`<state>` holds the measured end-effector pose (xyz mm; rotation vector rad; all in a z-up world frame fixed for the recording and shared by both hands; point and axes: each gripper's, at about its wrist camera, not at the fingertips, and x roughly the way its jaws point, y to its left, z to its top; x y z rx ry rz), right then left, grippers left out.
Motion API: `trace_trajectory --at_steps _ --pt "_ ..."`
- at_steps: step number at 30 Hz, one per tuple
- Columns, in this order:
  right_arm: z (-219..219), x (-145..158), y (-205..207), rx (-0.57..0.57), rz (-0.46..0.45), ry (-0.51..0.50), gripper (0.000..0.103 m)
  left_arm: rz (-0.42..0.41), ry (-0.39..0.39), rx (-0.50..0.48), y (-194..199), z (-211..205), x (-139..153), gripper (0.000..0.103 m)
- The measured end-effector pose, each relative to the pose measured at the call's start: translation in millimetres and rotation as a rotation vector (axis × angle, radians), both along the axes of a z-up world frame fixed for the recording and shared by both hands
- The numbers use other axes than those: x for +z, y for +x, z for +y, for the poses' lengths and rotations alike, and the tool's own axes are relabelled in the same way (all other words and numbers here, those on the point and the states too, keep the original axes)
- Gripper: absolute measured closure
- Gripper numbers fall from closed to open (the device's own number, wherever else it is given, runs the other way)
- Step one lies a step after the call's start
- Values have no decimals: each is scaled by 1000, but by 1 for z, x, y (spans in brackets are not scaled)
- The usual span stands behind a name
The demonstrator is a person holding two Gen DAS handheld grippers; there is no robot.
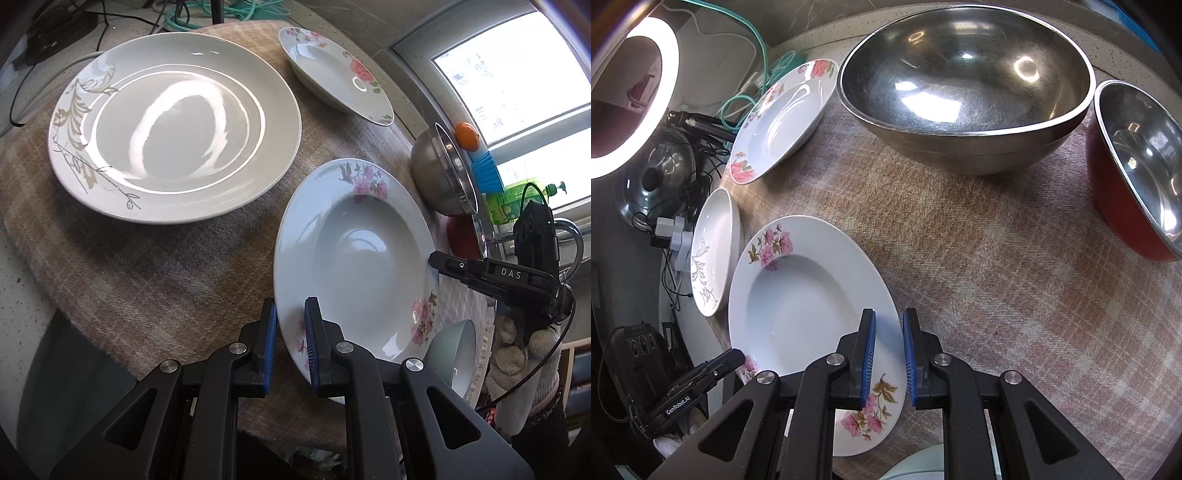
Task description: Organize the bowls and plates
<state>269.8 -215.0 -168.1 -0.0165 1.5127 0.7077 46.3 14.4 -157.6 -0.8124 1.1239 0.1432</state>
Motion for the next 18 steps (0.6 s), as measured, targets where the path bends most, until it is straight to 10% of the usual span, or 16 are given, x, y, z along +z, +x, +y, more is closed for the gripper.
trace_trajectory --at_steps 18 --pt "10 1 -19 29 3 -10 89 7 -4 15 -25 3 -1 90"
